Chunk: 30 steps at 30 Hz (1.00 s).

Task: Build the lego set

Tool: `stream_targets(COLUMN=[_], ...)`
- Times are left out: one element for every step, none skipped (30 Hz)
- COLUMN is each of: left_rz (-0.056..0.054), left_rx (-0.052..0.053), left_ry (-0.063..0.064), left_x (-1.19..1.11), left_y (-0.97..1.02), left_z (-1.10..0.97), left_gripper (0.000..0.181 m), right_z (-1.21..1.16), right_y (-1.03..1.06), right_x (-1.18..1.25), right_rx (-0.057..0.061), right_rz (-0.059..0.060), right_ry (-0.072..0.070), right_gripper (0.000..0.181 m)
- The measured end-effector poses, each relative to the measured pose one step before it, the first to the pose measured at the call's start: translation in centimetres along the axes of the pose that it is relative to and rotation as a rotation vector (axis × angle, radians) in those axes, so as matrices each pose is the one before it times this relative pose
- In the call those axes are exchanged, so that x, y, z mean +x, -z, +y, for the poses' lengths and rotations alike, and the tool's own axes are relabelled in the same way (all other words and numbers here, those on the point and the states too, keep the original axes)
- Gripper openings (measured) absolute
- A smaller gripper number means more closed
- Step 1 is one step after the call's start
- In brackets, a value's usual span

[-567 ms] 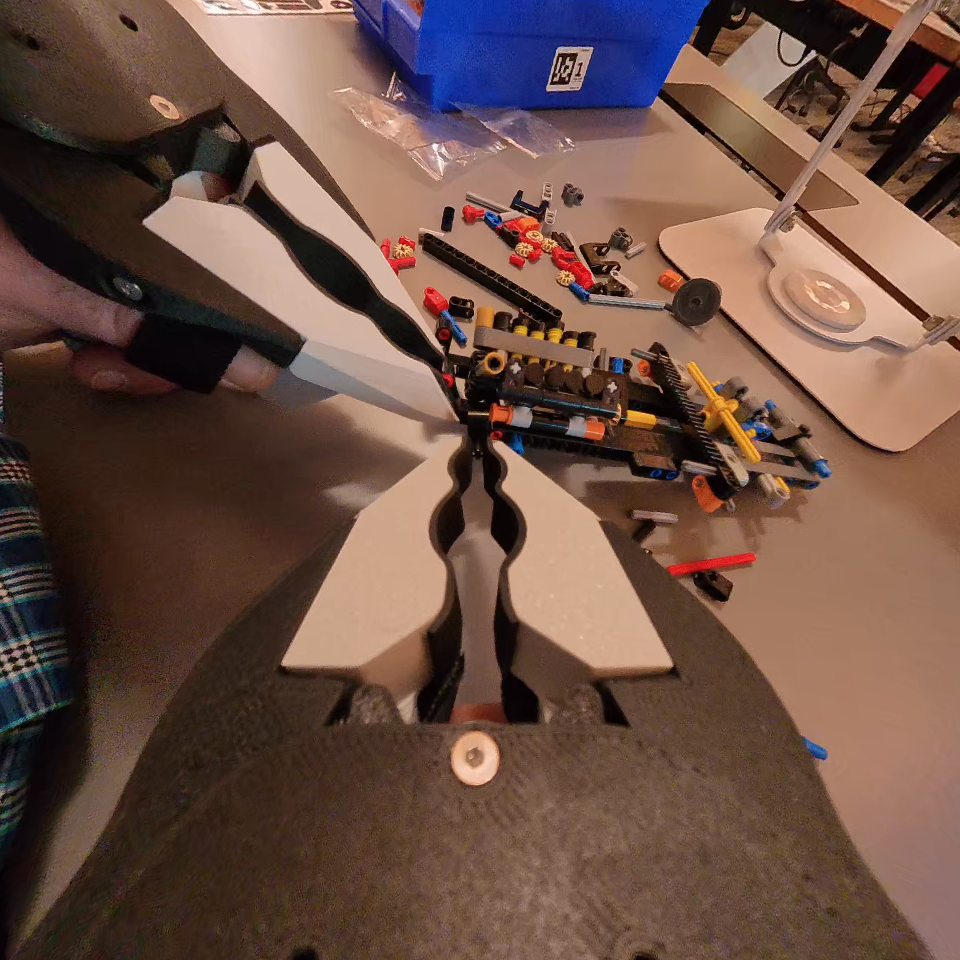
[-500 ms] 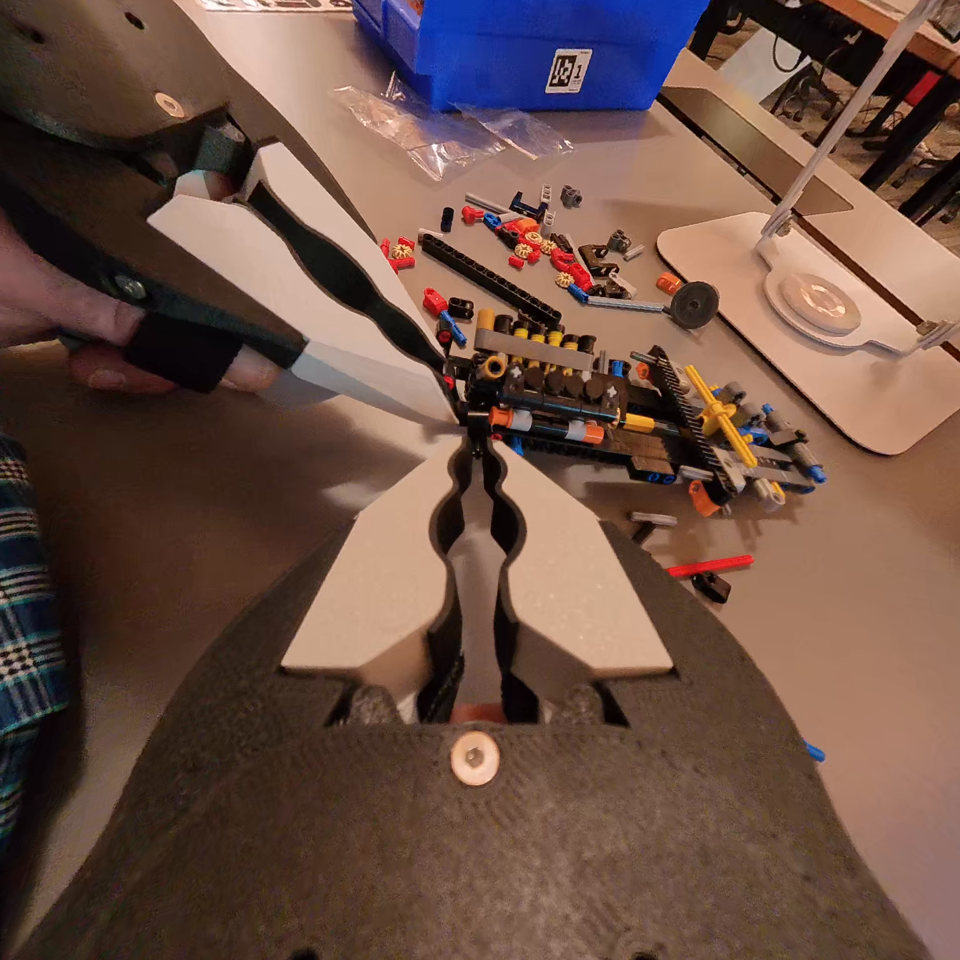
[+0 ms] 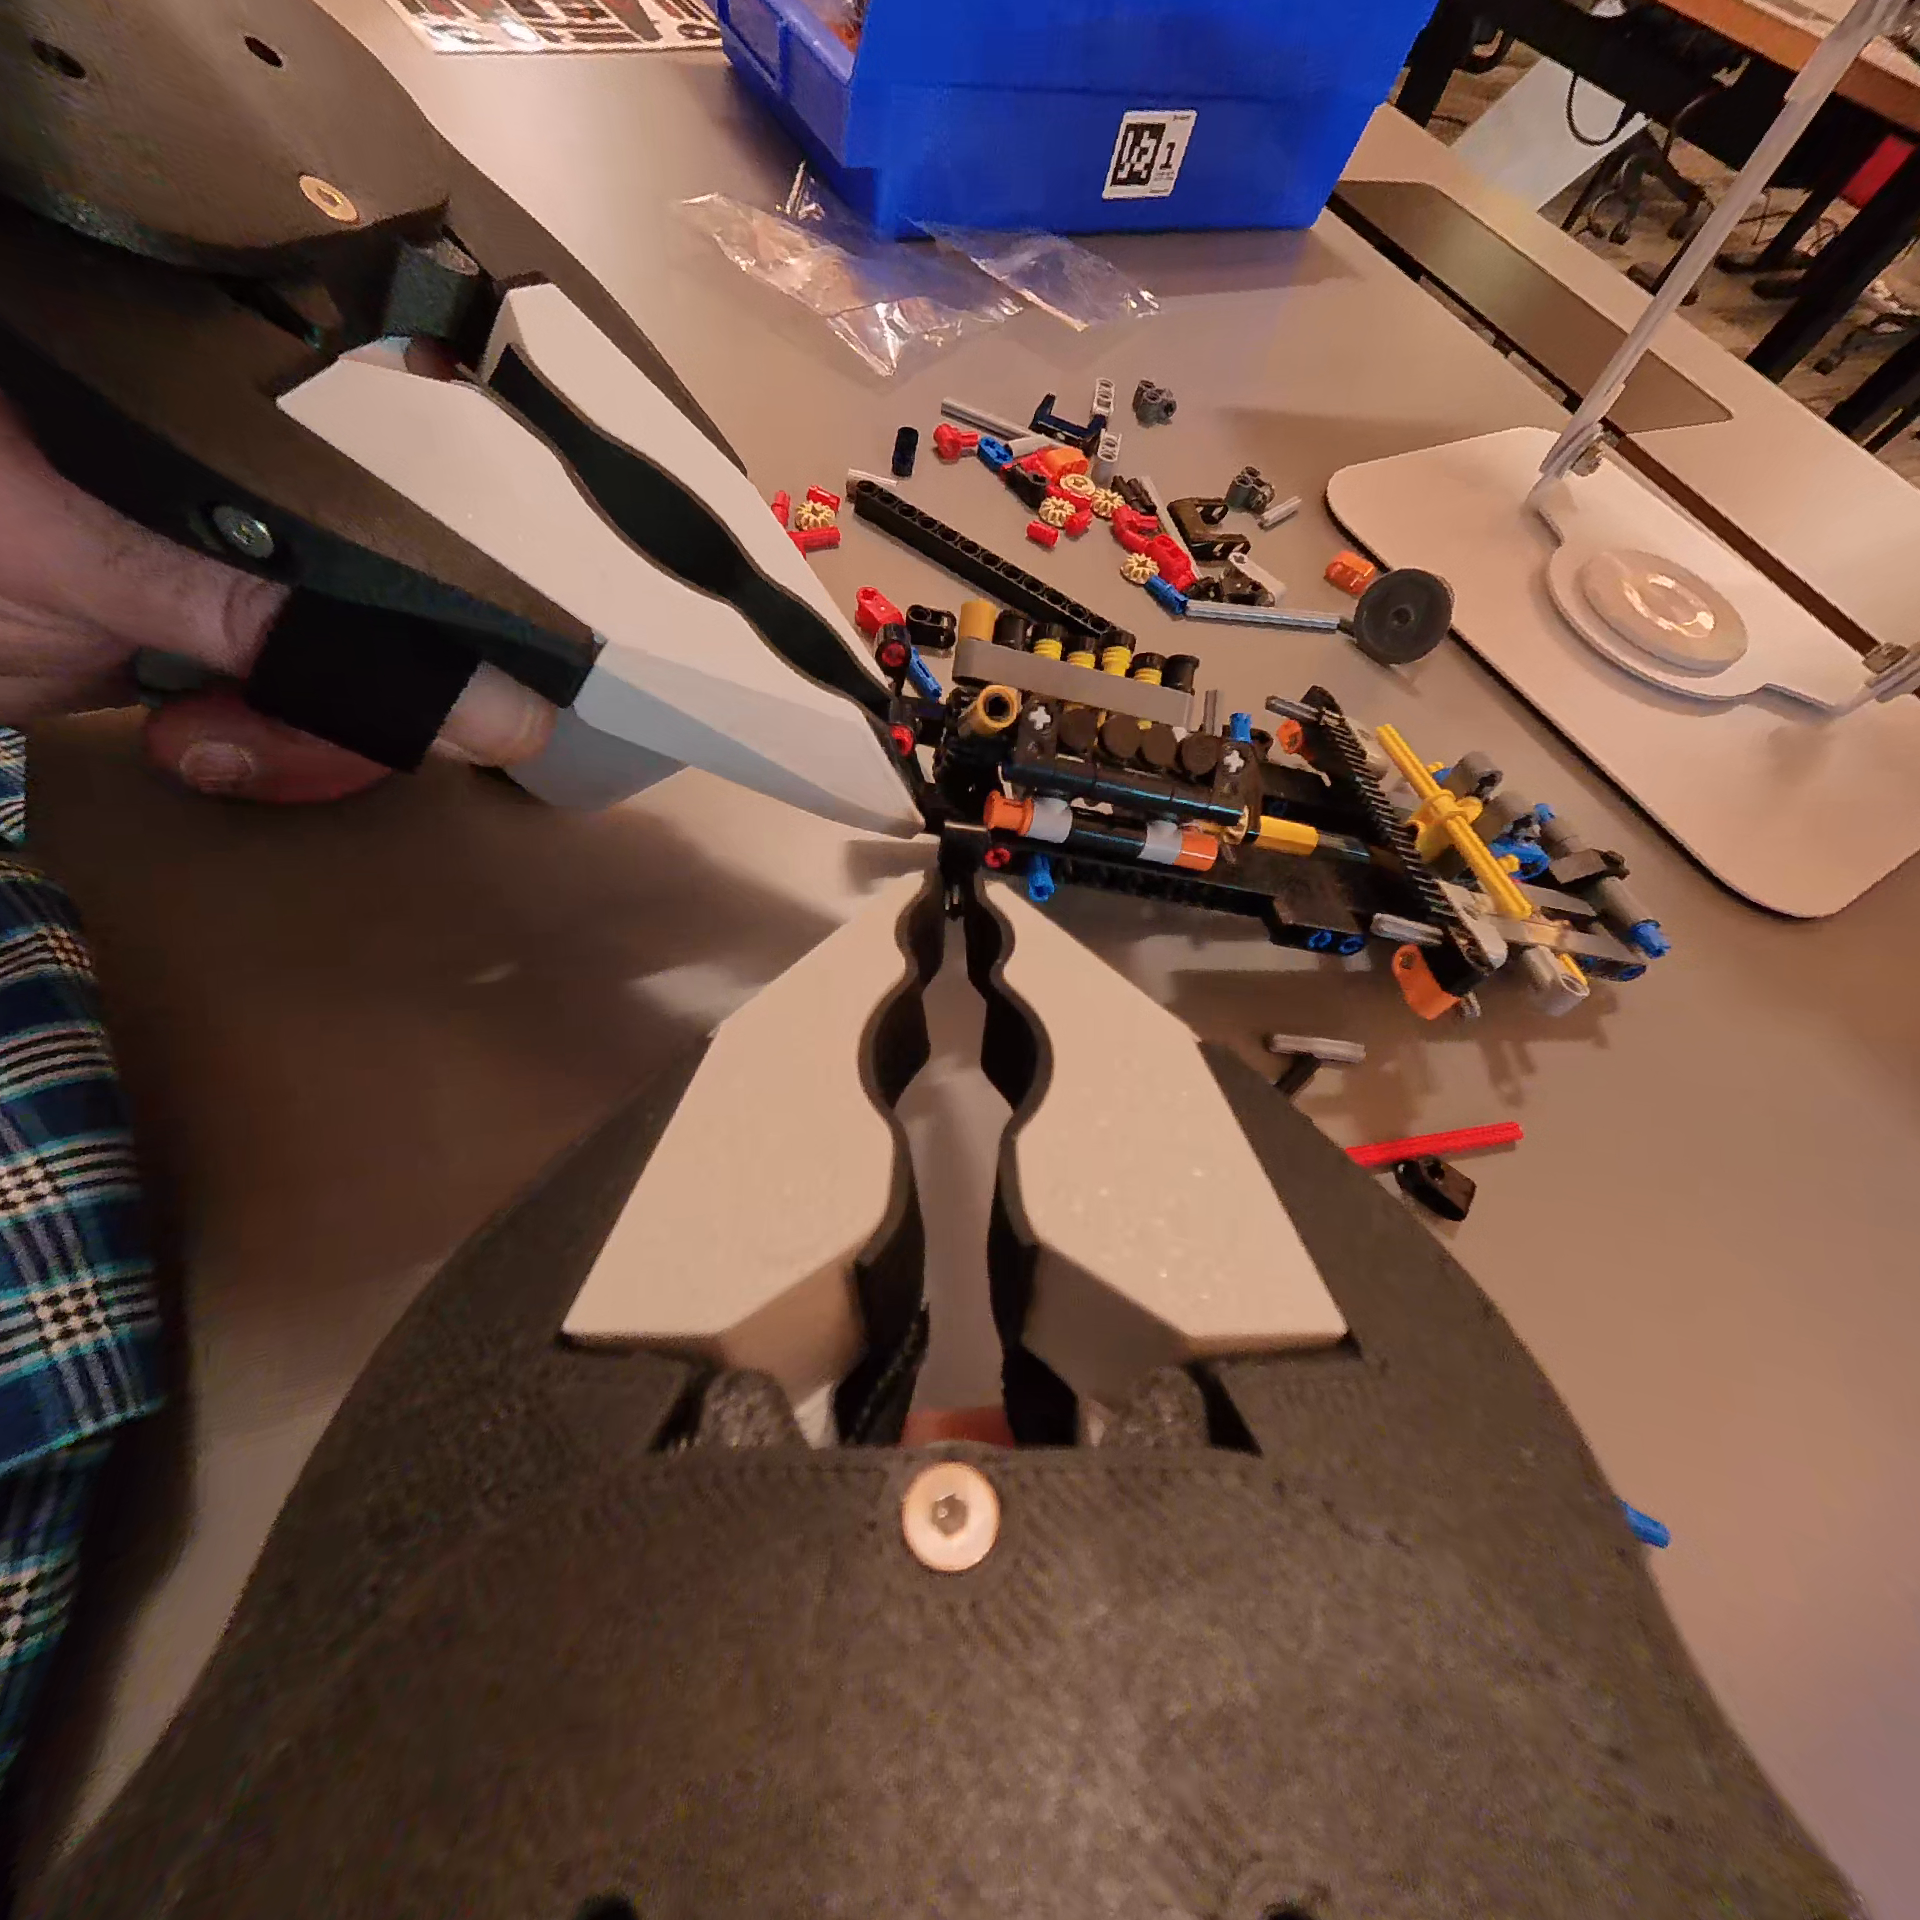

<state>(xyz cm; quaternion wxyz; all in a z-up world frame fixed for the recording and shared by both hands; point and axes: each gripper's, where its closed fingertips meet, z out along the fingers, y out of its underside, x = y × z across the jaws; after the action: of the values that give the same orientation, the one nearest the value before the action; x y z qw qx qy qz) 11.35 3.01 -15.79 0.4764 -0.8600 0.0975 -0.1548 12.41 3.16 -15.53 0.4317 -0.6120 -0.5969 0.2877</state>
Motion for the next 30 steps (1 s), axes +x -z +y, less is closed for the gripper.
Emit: stream_targets(left_rz=[0.0007, 0.0046, -0.0013, -0.0008, 0.0004, 0.0117, -0.0045, -0.0123, -0.0029, -0.0055, -0.0085, -0.0037, -0.0055, -0.0121, -0.0086, -0.0040, -0.0032, -0.0033, -0.0005, -0.0014, -0.0099, -0.0101, -0.0024, -0.0055, -0.0111, -0.0066, -0.0056, -0.0103, -0.0104, -0.0017], left_rx=[0.0012, -0.0012, 0.0002, 0.0030, 0.0043, 0.0118, 0.0063, -0.0023, -0.0008, -0.0006, 0.0006, 0.0010, -0.0086, -0.0078, -0.0030, -0.0052, -0.0147, -0.0014, -0.0027, -0.0027, -0.0028, -0.0036, -0.0038, -0.0072, -0.0026, -0.0034, -0.0052, -0.0043, -0.0027, -0.0015], left_ry=[0.0033, 0.0044, 0.0002, -0.0007, -0.0027, -0.0056, -0.0129, -0.0120, -0.0030, -0.0158, -0.0143, -0.0017, -0.0055, -0.0209, -0.0137, -0.0144, -0.0181, -0.0051, -0.0018, -0.0043, -0.0154, -0.0152, -0.0056, -0.0123, -0.0133, -0.0110, -0.0112, -0.0129, -0.0186, -0.0025], left_x=[-0.032, 0.005, -0.014, -0.004, 0.033, 0.245, 0.146, -0.045, -0.042, -0.013, -0.010, -0.035, -0.095, -0.101, -0.038, -0.024, -0.007, 0.012, -0.002, -0.006, -0.023, 0.000, -0.013, -0.015, -0.015, 0.003, 0.000, -0.015, -0.020, 0.017], left_y=[0.017, -0.004, 0.006, 0.037, 0.033, 0.035, 0.030, -0.019, -0.024, -0.008, 0.014, 0.015, -0.032, -0.020, -0.011, -0.036, -0.092, -0.025, -0.025, -0.009, -0.009, -0.024, -0.025, -0.027, -0.013, -0.016, -0.022, -0.020, -0.025, -0.014], left_z=[-0.016, 0.014, 0.002, -0.041, -0.049, -0.167, -0.102, 0.028, -0.014, -0.028, -0.015, -0.010, 0.116, 0.087, 0.038, 0.062, 0.190, 0.013, 0.035, 0.034, 0.036, 0.040, 0.054, 0.105, 0.027, 0.057, 0.081, 0.052, 0.035, 0.021], left_gripper=[0.006, 0.006, 0.006, 0.006, 0.006, 0.006, 0.006, 0.006, 0.006, 0.006, 0.006, 0.006, 0.006, 0.006, 0.006, 0.006, 0.006, 0.006, 0.006, 0.006, 0.006, 0.006, 0.006, 0.006, 0.006, 0.006, 0.006, 0.006, 0.006, 0.006], right_z=[-0.015, 0.038, 0.045, 0.006, 0.095, 0.136, 0.093, -0.036, -0.038, 0.016, -0.024, -0.031, 0.038, 0.061, -0.011, 0.051, 0.099, 0.050, 0.045, 0.025, 0.033, 0.042, 0.009, 0.047, 0.022, 0.013, 0.058, 0.005, 0.035, 0.084], right_y=[-0.008, -0.036, -0.035, -0.001, -0.055, -0.139, -0.081, 0.029, 0.032, -0.007, 0.011, 0.023, -0.017, -0.036, 0.031, 0.019, -0.033, -0.044, -0.032, -0.030, -0.032, -0.028, -0.009, -0.046, -0.027, -0.008, -0.063, -0.028, -0.030, -0.081], right_x=[0.017, -0.022, -0.028, -0.013, -0.060, -0.064, -0.049, -0.008, 0.017, 0.009, -0.004, -0.002, -0.036, -0.042, -0.004, -0.007, 0.010, -0.023, -0.005, -0.008, -0.016, -0.021, 0.003, -0.017, -0.025, -0.013, -0.020, -0.002, -0.005, -0.024], right_rx=[0.0007, -0.0031, -0.0036, -0.0003, -0.0068, -0.0115, -0.0075, 0.0024, 0.0032, -0.0009, 0.0014, 0.0020, -0.0028, -0.0048, 0.0007, -0.0023, -0.0057, -0.0040, -0.0034, -0.0026, -0.0032, -0.0027, -0.0010, -0.0039, -0.0020, -0.0011, -0.0054, -0.0011, -0.0036, -0.0070], right_rz=[-0.0007, 0.0006, -0.0004, -0.0017, -0.0041, 0.0020, 0.0002, -0.0017, 0.0013, 0.0006, -0.0017, -0.0003, 0.0009, -0.0003, -0.0007, -0.0044, -0.0010, 0.0006, 0.0004, 0.0008, 0.0019, 0.0043, 0.0017, 0.0008, 0.0036, 0.0019, 0.0014, 0.0019, 0.0025, 0.0051], right_ry=[-0.0020, 0.0029, 0.0027, -0.0013, 0.0010, 0.0096, 0.0048, -0.0019, -0.0001, 0.0006, -0.0021, 0.0006, 0.0041, 0.0036, -0.0001, -0.0036, 0.0012, 0.0031, 0.0013, 0.0014, 0.0039, 0.0059, 0.0019, 0.0024, 0.0064, 0.0036, 0.0028, 0.0027, 0.0030, 0.0078], right_gripper=[0.002, 0.002, 0.001, 0.001, 0.001, 0.001, 0.001, 0.001, 0.001, 0.001, 0.001, 0.001, 0.001, 0.001, 0.001, 0.001, 0.001, 0.001, 0.001, 0.001, 0.001, 0.001, 0.001, 0.001, 0.001, 0.001, 0.001, 0.001, 0.001, 0.001])
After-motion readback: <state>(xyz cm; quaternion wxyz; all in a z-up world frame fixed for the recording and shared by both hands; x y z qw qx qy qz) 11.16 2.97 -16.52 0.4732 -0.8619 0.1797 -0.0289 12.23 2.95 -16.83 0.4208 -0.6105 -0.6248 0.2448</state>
